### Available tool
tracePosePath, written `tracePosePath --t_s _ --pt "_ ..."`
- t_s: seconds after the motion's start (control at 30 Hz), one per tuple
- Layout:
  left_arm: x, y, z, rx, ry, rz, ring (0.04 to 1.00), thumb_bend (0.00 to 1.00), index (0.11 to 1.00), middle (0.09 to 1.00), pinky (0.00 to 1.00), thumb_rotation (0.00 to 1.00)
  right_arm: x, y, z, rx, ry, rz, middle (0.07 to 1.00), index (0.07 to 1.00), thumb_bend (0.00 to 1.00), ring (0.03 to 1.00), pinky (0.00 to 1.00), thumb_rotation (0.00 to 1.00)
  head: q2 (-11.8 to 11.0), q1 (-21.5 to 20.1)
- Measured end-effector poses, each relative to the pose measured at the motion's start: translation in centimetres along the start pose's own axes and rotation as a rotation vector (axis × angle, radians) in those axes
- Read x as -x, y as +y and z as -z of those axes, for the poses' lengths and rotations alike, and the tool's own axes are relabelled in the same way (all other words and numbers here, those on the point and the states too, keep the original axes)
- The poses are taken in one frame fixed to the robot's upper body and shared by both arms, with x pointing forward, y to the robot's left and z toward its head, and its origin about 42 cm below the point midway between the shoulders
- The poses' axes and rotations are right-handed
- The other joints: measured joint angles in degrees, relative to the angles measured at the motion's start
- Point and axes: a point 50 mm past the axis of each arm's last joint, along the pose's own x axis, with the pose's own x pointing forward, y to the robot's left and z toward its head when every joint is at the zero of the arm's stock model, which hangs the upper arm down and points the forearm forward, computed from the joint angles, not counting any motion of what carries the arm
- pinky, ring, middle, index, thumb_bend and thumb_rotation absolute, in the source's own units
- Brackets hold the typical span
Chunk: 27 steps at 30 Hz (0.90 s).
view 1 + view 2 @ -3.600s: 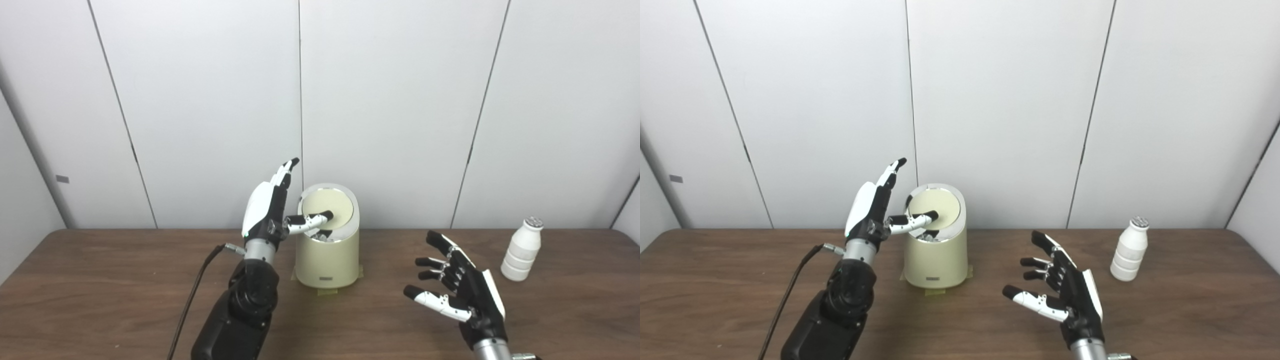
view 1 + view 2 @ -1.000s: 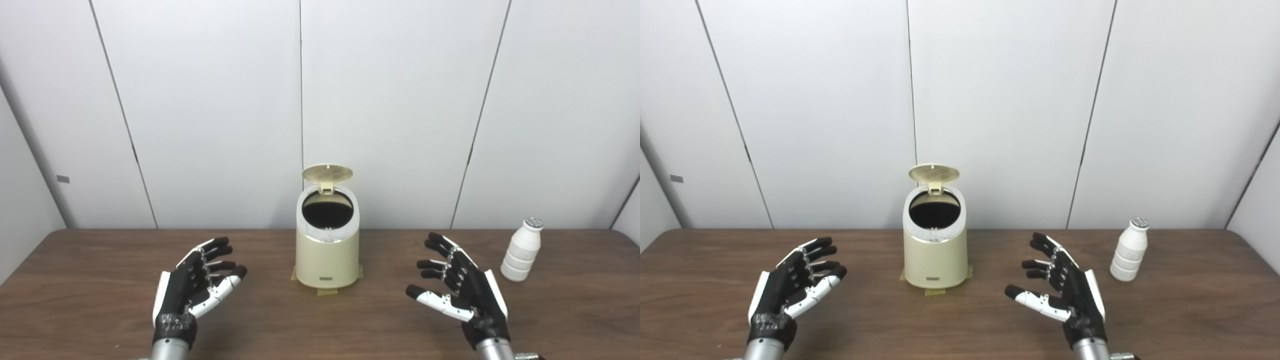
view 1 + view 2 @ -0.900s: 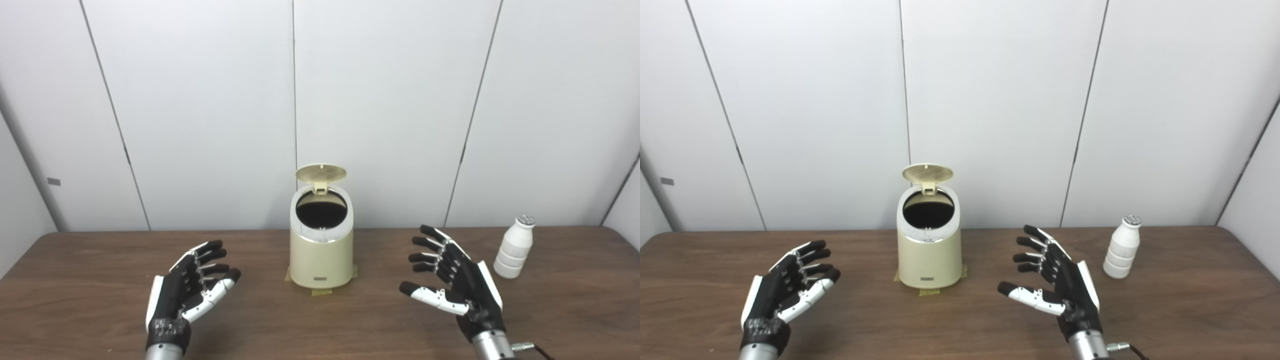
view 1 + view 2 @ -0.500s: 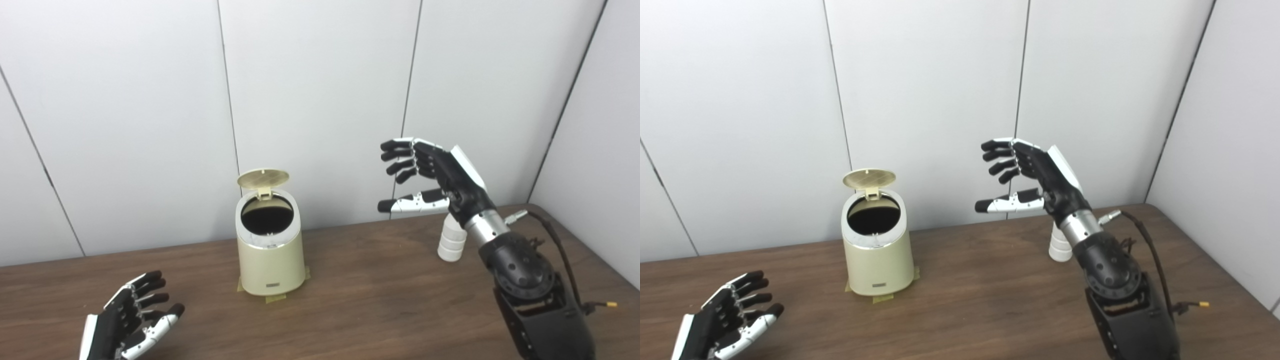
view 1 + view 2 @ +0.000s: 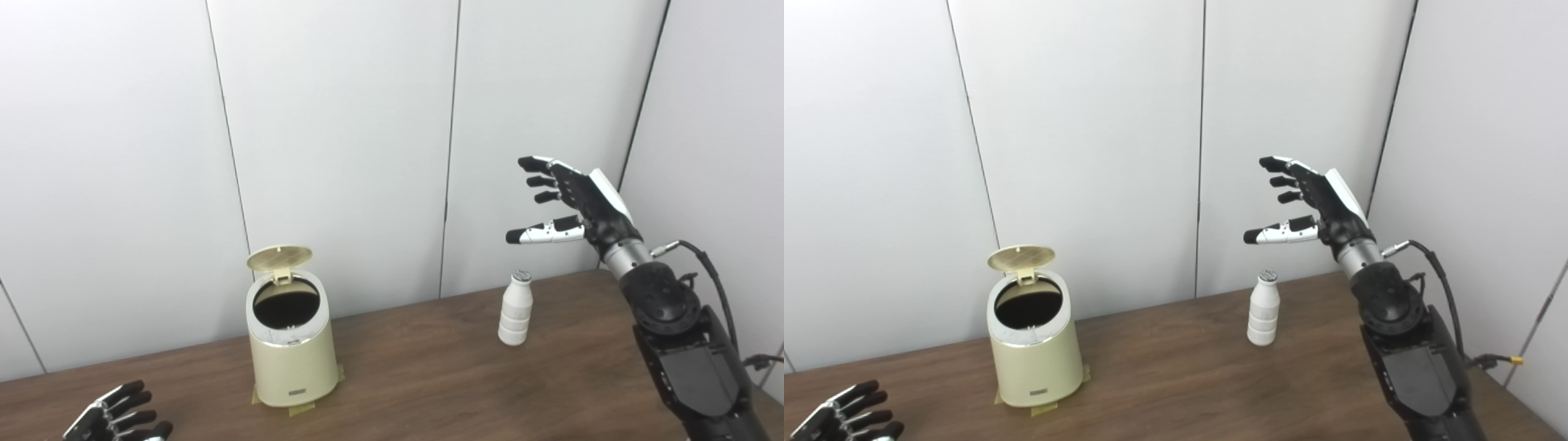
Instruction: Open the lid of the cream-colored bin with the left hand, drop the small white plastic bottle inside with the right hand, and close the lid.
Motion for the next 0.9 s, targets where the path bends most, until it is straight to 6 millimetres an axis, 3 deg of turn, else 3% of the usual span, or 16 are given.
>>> tracePosePath --t_s 0.23,0.43,0.53,0.67,0.9 --pt "0.0 0.2 0.0 0.001 0.0 -0.002 0.657 0.6 0.752 0.722 0.59 0.0 2.1 0.1 3.4 -0.014 0.126 -0.071 0.926 0.905 0.86 0.867 0.76 0.23 0.35 -0.7" --pt "0.0 0.4 0.0 -0.002 -0.001 -0.001 0.649 0.61 0.747 0.719 0.57 0.0 3.8 0.7 5.0 -0.027 0.184 -0.118 0.939 0.938 0.88 0.861 0.75 0.22 0.97 -1.14" --pt "0.0 0.5 0.0 -0.003 0.0 -0.001 0.657 0.61 0.749 0.724 0.58 0.01 4.4 1.1 5.6 -0.048 0.2 -0.127 0.94 0.944 0.86 0.872 0.77 0.17 1.05 -1.23" --pt "0.0 0.6 -0.1 -0.008 -0.001 0.005 0.651 0.6 0.749 0.715 0.57 0.0 5.4 2.8 6.5 -0.124 0.23 -0.136 0.958 0.956 0.81 0.889 0.77 0.09 1.32 -1.41" --pt "-0.1 0.9 0.1 -0.016 0.005 0.008 0.639 0.6 0.739 0.707 0.57 0.0 7.2 5.7 9.7 -0.172 0.325 -0.134 0.953 0.95 0.79 0.901 0.84 0.12 1.49 -1.58"
